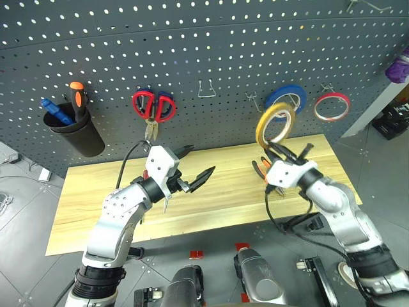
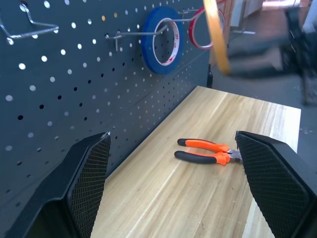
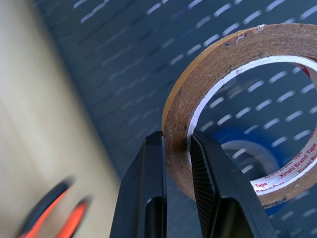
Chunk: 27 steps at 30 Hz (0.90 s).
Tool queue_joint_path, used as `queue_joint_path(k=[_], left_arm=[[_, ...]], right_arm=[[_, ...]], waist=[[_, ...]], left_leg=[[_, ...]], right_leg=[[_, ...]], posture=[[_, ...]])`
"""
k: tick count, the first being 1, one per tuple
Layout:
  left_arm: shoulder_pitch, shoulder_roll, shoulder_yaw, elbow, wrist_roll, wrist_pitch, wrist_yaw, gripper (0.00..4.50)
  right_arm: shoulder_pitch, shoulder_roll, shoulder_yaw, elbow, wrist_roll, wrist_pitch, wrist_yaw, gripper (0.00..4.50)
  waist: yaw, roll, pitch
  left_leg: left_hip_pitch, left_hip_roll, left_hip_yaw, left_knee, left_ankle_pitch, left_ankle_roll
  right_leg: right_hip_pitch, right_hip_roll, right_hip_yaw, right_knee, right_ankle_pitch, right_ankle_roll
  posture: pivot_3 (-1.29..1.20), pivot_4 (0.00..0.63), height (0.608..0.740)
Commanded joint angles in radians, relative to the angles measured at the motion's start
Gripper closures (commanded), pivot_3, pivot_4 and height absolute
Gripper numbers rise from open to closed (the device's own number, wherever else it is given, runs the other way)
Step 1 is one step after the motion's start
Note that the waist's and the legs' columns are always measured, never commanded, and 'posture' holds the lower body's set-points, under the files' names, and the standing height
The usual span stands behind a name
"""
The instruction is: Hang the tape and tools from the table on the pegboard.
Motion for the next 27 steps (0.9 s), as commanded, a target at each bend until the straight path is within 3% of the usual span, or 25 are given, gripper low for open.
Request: queue_joint_path(k=[1, 9, 12, 18, 24, 27], left_arm=[[-0.01, -0.002, 0.008, -0.024, 0.004, -0.033, 0.01, 0.26], [-0.011, -0.002, -0.012, -0.015, 0.016, -0.05, 0.014, 0.26], [-0.005, -0.001, -0.014, -0.014, 0.023, -0.053, 0.021, 0.26], [0.054, 0.056, -0.001, 0.066, 0.074, -0.104, -0.011, 0.26], [0.096, 0.171, -0.013, 0.2, 0.125, -0.204, -0.111, 0.26], [0.07, 0.177, -0.003, 0.226, 0.105, -0.194, -0.134, 0.26]], right_arm=[[-0.09, 0.034, 0.006, 0.101, 0.0, 0.009, -0.027, 4.09], [-0.342, 0.075, 0.088, 0.517, -0.018, -0.091, -0.063, 4.09], [-0.365, 0.081, 0.109, 0.578, 0.003, -0.103, -0.025, 4.09], [-0.206, 0.081, 0.077, 0.477, 0.086, 0.006, 0.07, 2.1], [-0.068, 0.226, -0.045, 0.236, 0.243, 0.569, 0.143, 0.01], [-0.107, 0.288, -0.062, 0.214, 0.265, 0.828, 0.141, 0.01]], waist=[[0.002, 0.0, 0.0], [-0.001, 0.0, 0.0], [-0.004, 0.0, -0.001], [0.001, 0.001, -0.002], [-0.002, 0.001, -0.002], [-0.005, 0.002, -0.003]], left_leg=[[0.0, 0.0, 0.0, 0.0, 0.001, -0.001], [-0.001, 0.0, 0.001, -0.001, 0.003, -0.003], [-0.001, 0.0, 0.002, -0.001, 0.003, -0.003], [-0.001, 0.001, 0.001, -0.001, 0.003, -0.003], [-0.002, 0.001, 0.003, -0.004, 0.002, -0.002], [-0.001, 0.001, 0.002, -0.004, 0.004, 0.0]], right_leg=[[0.0, 0.0, -0.001, 0.0, 0.0, 0.0], [-0.002, 0.0, 0.0, 0.0, 0.001, -0.001], [-0.002, 0.0, 0.0, 0.0, 0.001, -0.001], [-0.002, 0.0, 0.0, 0.0, 0.001, -0.001], [-0.005, 0.0, 0.002, 0.001, 0.001, -0.002], [-0.006, 0.001, 0.003, 0.001, 0.005, -0.004]], posture=[[-0.36, 0.185, 0.74], [-0.35, 0.182, 0.74], [-0.33, 0.185, 0.74], [-0.34, 0.185, 0.74], [-0.36, 0.185, 0.74], [-0.37, 0.185, 0.74]])
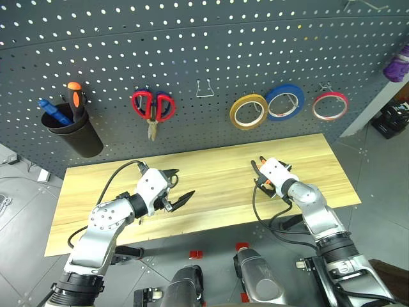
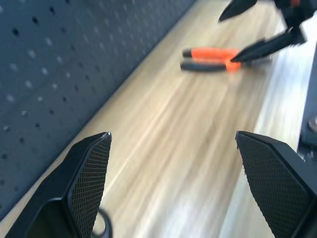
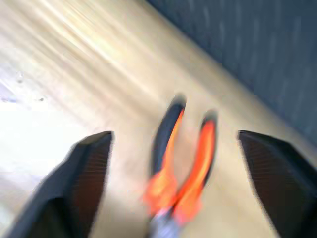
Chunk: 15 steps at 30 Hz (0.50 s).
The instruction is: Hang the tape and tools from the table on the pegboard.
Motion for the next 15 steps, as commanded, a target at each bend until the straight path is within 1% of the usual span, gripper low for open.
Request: queue_joint_path(k=[1, 5, 6, 9, 11, 13, 15], left_arm=[[-0.032, 0.01, 0.012, 0.002, -0.018, -0.012, -0.031, 0.26], [-0.057, 0.007, -0.006, 0.002, -0.017, -0.005, -0.06, 0.26], [-0.062, 0.003, -0.01, 0.003, -0.009, -0.011, -0.06, 0.26], [-0.076, -0.007, -0.01, 0.012, -0.002, -0.013, -0.052, 0.26], [-0.078, -0.007, -0.011, 0.012, -0.003, -0.01, -0.053, 0.26], [-0.078, -0.006, -0.011, 0.007, -0.004, -0.006, -0.052, 0.26], [-0.078, -0.006, -0.01, 0.004, -0.006, -0.002, -0.05, 0.26]], right_arm=[[-0.071, 0.033, -0.033, -0.04, 0.041, 0.229, -0.006, 0.01], [-0.166, 0.024, -0.025, 0.095, 0.055, 0.292, -0.018, 0.01], [-0.206, 0.024, -0.034, 0.173, 0.061, 0.285, -0.033, 0.01], [-0.301, 0.014, -0.03, 0.375, 0.065, 0.23, -0.065, 0.01], [-0.343, 0.014, -0.029, 0.468, 0.07, 0.194, -0.075, 0.01], [-0.383, 0.019, -0.03, 0.556, 0.08, 0.157, -0.075, 0.01], [-0.421, 0.026, -0.037, 0.645, 0.094, 0.128, -0.068, 0.01]], waist=[[0.001, 0.0, 0.0], [0.0, 0.001, -0.001], [-0.003, 0.0, -0.002], [-0.02, 0.0, -0.002], [-0.032, 0.0, -0.003], [-0.049, 0.0, -0.003], [-0.066, 0.0, -0.004]], left_leg=[[0.0, 0.0, 0.0, 0.0, 0.001, 0.0], [-0.001, -0.001, 0.0, -0.001, 0.002, 0.0], [-0.002, -0.001, 0.0, -0.001, 0.002, -0.001], [-0.004, -0.001, 0.001, -0.002, 0.002, -0.001], [-0.006, -0.001, 0.002, -0.003, 0.004, -0.004], [-0.01, -0.001, 0.003, -0.002, 0.005, -0.004], [-0.011, -0.001, 0.003, -0.002, 0.005, -0.004]], right_leg=[[0.0, 0.0, 0.0, 0.0, 0.001, 0.0], [-0.001, 0.0, -0.001, 0.0, 0.001, 0.0], [-0.002, -0.001, -0.001, 0.0, 0.001, 0.0], [-0.005, -0.001, -0.001, 0.0, 0.001, 0.0], [-0.008, -0.001, -0.001, 0.001, 0.001, 0.0], [-0.011, -0.001, -0.001, 0.001, 0.001, 0.0], [-0.011, -0.001, -0.001, 0.002, 0.001, -0.001]], posture=[[-0.37, 0.185, 0.74], [-0.37, 0.183, 0.74], [-0.37, 0.181, 0.74], [-0.36, 0.179, 0.74], [-0.35, 0.175, 0.74], [-0.35, 0.175, 0.74], [-0.35, 0.172, 0.74]])
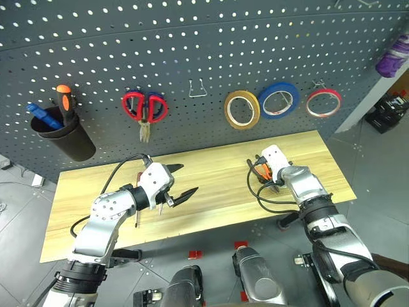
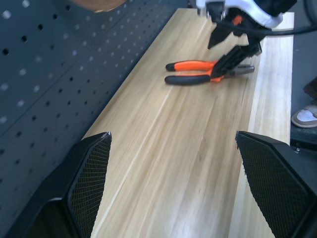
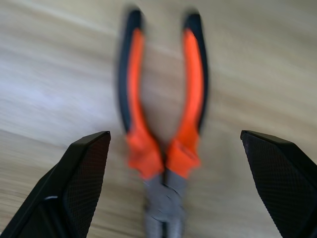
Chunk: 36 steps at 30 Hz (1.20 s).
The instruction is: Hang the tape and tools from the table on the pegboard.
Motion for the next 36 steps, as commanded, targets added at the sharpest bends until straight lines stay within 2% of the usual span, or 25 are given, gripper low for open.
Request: queue_joint_path(k=[1, 7, 18, 28, 34, 36], left_arm=[[-0.004, 0.0, 0.004, -0.021, -0.005, 0.002, -0.001, 0.26], [0.002, -0.006, 0.002, -0.036, -0.007, 0.012, 0.01, 0.26], [0.01, -0.023, 0.002, -0.053, -0.005, 0.026, 0.023, 0.26], [0.04, -0.015, 0.005, -0.061, -0.014, 0.034, 0.014, 0.26], [0.05, -0.016, 0.005, -0.064, -0.015, 0.039, 0.016, 0.26], [0.062, -0.011, 0.006, -0.073, -0.025, 0.047, 0.006, 0.26]], right_arm=[[-0.064, 0.007, -0.02, 0.118, 0.032, -0.063, 0.002, 0.01], [-0.16, 0.029, -0.033, 0.29, 0.068, -0.151, 0.018, 0.01], [-0.215, 0.054, 0.051, 0.439, 0.015, -0.292, 0.032, 0.01], [-0.262, 0.082, 0.008, 0.535, 0.045, -0.287, -0.01, 0.01], [-0.282, 0.094, -0.04, 0.579, 0.07, -0.304, -0.01, 0.01], [-0.287, 0.098, -0.033, 0.588, 0.061, -0.314, -0.018, 0.37]], waist=[[-0.018, 0.0, -0.001], [-0.047, 0.0, -0.004], [-0.05, 0.001, -0.014], [-0.046, 0.001, -0.014], [-0.044, 0.001, -0.014], [-0.043, 0.001, -0.014]], left_leg=[[0.0, 0.0, 0.0, 0.0, 0.0, 0.0], [0.0, 0.0, 0.001, 0.0, 0.0, 0.001], [0.0, 0.0, 0.001, 0.0, 0.0, 0.001], [0.0, 0.0, 0.002, 0.0, 0.0, 0.001], [0.001, 0.0, 0.004, 0.0, 0.0, 0.001], [0.001, 0.0, 0.004, 0.0, 0.0, 0.002]], right_leg=[[0.0, 0.0, 0.0, 0.0, 0.0, 0.0], [0.0, 0.0, 0.0, 0.001, 0.0, 0.0], [0.0, 0.0, 0.001, 0.001, 0.0, 0.0], [0.0, 0.001, 0.005, 0.001, 0.0, 0.0], [0.0, 0.001, 0.007, 0.002, 0.0, 0.0], [0.0, 0.001, 0.008, 0.002, 0.0, 0.0]], posture=[[-0.34, 0.172, 0.74], [-0.34, 0.172, 0.74], [-0.33, 0.179, 0.74], [-0.31, 0.212, 0.74], [-0.29, 0.21, 0.74], [-0.29, 0.209, 0.74]])
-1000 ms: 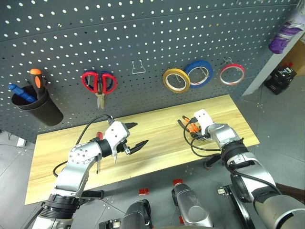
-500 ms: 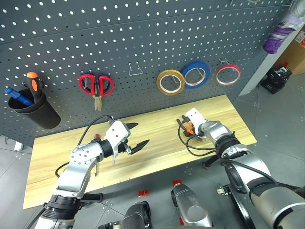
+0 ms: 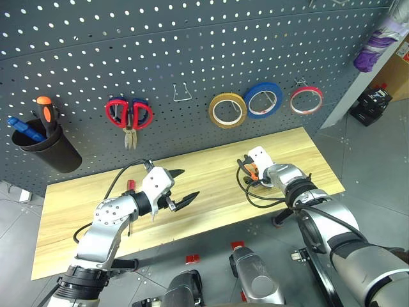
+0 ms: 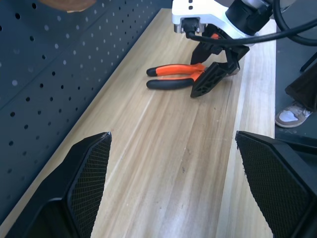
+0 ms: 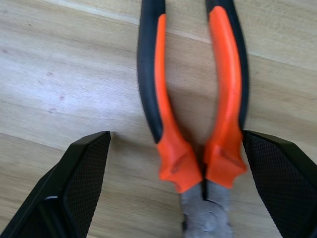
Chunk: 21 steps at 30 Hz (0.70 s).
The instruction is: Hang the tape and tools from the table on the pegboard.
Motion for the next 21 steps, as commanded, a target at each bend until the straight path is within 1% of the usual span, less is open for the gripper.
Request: queue_joint_path(k=[1, 3, 4, 5, 6, 11, 16, 18, 20, 21], left_arm=[[0.024, 0.014, 0.013, -0.057, -0.031, 0.011, -0.023, 0.26], [0.036, 0.022, 0.016, -0.07, -0.044, 0.022, -0.042, 0.26], [0.046, 0.029, 0.017, -0.075, -0.048, 0.022, -0.052, 0.26], [0.056, 0.036, 0.017, -0.08, -0.052, 0.022, -0.064, 0.26], [0.065, 0.044, 0.016, -0.085, -0.057, 0.023, -0.077, 0.26], [0.108, 0.087, 0.007, -0.104, -0.094, 0.055, -0.145, 0.26], [0.123, 0.092, 0.013, -0.118, -0.105, 0.065, -0.158, 0.26], [0.129, 0.094, 0.027, -0.12, -0.098, 0.057, -0.149, 0.26], [0.13, 0.09, 0.051, -0.119, -0.085, 0.041, -0.118, 0.26], [0.128, 0.085, 0.071, -0.116, -0.075, 0.027, -0.091, 0.26]], right_arm=[[-0.038, 0.01, -0.009, 0.014, -0.005, -0.028, -0.015, 0.55], [-0.042, 0.015, 0.002, 0.018, -0.015, -0.04, -0.017, 1.3], [-0.041, 0.018, 0.006, 0.019, -0.018, -0.047, -0.019, 1.56], [-0.038, 0.022, 0.011, 0.019, -0.023, -0.054, -0.022, 1.94], [-0.034, 0.026, 0.012, 0.019, -0.026, -0.061, -0.029, 2.11], [-0.009, 0.044, 0.003, 0.003, -0.026, -0.073, -0.055, 2.11], [0.003, 0.038, 0.0, -0.035, -0.025, -0.076, -0.059, 2.11], [0.032, 0.029, -0.026, -0.15, 0.008, -0.084, -0.049, 2.11], [0.111, 0.021, -0.045, -0.354, 0.047, -0.058, -0.024, 2.11], [0.187, 0.017, -0.04, -0.525, 0.064, -0.02, 0.002, 2.11]], waist=[[0.0, 0.0, 0.0], [0.0, 0.0, 0.0], [0.0, 0.0, 0.0], [0.0, 0.0, 0.0], [0.0, 0.0, 0.0], [0.002, 0.0, 0.0], [0.008, 0.0, 0.0], [0.01, 0.0, 0.0], [0.013, 0.0, 0.0], [0.014, 0.0, 0.0]], left_leg=[[0.0, 0.0, 0.0, 0.0, 0.0, 0.0], [0.001, 0.0, 0.001, 0.0, 0.0, 0.0], [0.001, 0.0, 0.001, 0.0, 0.0, 0.0], [0.001, 0.0, 0.002, 0.0, 0.0, 0.0], [0.001, 0.0, 0.002, 0.0, 0.0, 0.0], [0.001, 0.0, 0.005, 0.0, 0.0, 0.0], [0.001, 0.0, 0.006, 0.0, 0.0, 0.001], [0.001, 0.0, 0.006, 0.0, -0.001, 0.002], [0.001, 0.0, 0.007, 0.0, -0.002, 0.004], [0.001, 0.0, 0.008, 0.0, -0.002, 0.004]], right_leg=[[0.0, 0.0, 0.0, 0.0, 0.0, 0.0], [0.0, 0.0, 0.001, 0.001, 0.0, 0.0], [-0.001, 0.0, 0.002, 0.002, 0.0, 0.0], [-0.001, 0.0, 0.002, 0.003, 0.0, 0.0], [-0.001, 0.0, 0.002, 0.004, 0.0, 0.0], [-0.003, 0.0, 0.005, 0.006, 0.0, 0.0], [-0.004, 0.0, 0.006, 0.006, 0.0, 0.0], [-0.004, 0.0, 0.007, 0.006, 0.0, 0.0], [-0.005, 0.0, 0.007, 0.006, 0.0, 0.0], [-0.006, 0.0, 0.008, 0.007, 0.0, 0.0]], posture=[[-0.28, 0.206, 0.74], [-0.28, 0.203, 0.74], [-0.28, 0.202, 0.74], [-0.28, 0.202, 0.74], [-0.28, 0.2, 0.74], [-0.28, 0.199, 0.74], [-0.28, 0.198, 0.74], [-0.27, 0.196, 0.74], [-0.27, 0.193, 0.74], [-0.27, 0.19, 0.74]])
